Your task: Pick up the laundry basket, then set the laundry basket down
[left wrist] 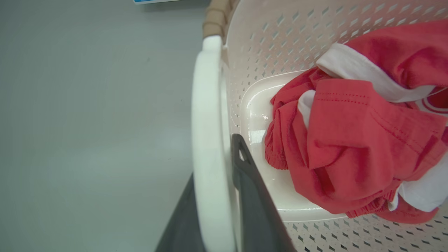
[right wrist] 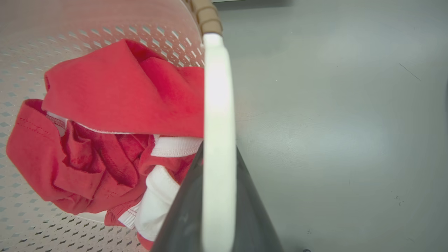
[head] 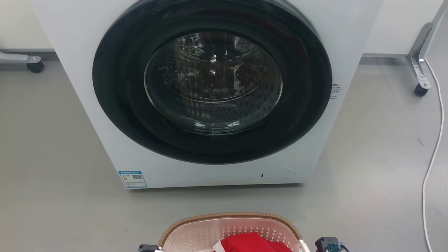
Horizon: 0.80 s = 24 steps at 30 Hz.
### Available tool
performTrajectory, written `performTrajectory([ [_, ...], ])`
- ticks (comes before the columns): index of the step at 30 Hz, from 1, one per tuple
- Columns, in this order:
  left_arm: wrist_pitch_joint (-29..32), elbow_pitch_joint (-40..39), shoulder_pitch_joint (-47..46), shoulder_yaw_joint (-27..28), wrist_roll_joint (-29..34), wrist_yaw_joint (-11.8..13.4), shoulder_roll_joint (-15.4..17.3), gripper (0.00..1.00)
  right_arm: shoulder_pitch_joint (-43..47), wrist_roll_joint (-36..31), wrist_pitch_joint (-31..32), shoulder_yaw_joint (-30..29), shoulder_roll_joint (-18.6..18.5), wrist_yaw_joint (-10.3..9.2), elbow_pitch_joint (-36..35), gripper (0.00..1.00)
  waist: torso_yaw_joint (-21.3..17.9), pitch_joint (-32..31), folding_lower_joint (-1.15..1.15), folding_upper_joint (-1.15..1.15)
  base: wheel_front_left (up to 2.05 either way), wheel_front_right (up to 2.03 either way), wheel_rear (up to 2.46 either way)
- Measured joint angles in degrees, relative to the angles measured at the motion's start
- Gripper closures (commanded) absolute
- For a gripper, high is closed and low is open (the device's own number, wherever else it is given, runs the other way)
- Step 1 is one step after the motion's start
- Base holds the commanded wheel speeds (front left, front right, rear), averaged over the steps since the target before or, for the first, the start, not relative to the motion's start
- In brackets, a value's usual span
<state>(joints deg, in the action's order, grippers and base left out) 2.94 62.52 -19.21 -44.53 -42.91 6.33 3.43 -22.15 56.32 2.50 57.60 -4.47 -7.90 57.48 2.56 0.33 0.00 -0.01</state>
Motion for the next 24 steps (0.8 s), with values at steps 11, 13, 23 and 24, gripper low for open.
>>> performTrajectory([
  [11,0.1,0.9,0.8,-0.9,-0.5,0.0,0.0,1.00,0.5,1.8,0.0,1.7,0.0,0.00,0.1,1.00,-0.3,-0.8,0.00,0.00,0.00,0.00,0.00],
  [13,0.1,1.0,0.8,-1.0,-0.8,0.0,0.0,1.00,0.5,2.2,0.0,2.0,0.0,0.00,0.1,1.00,-0.4,-0.9,0.00,0.00,0.00,0.00,0.00],
  [23,0.1,1.4,0.8,-1.7,-2.4,0.0,0.0,1.00,0.4,3.2,0.0,2.9,0.0,0.00,0.3,1.00,-0.8,-0.8,0.00,0.01,0.00,0.00,0.00],
  [24,0.1,1.4,0.8,-1.7,-2.4,0.0,0.0,1.00,0.4,3.3,-0.1,3.1,0.0,0.00,0.3,1.00,-0.8,-0.8,0.00,0.01,0.00,0.00,0.00],
])
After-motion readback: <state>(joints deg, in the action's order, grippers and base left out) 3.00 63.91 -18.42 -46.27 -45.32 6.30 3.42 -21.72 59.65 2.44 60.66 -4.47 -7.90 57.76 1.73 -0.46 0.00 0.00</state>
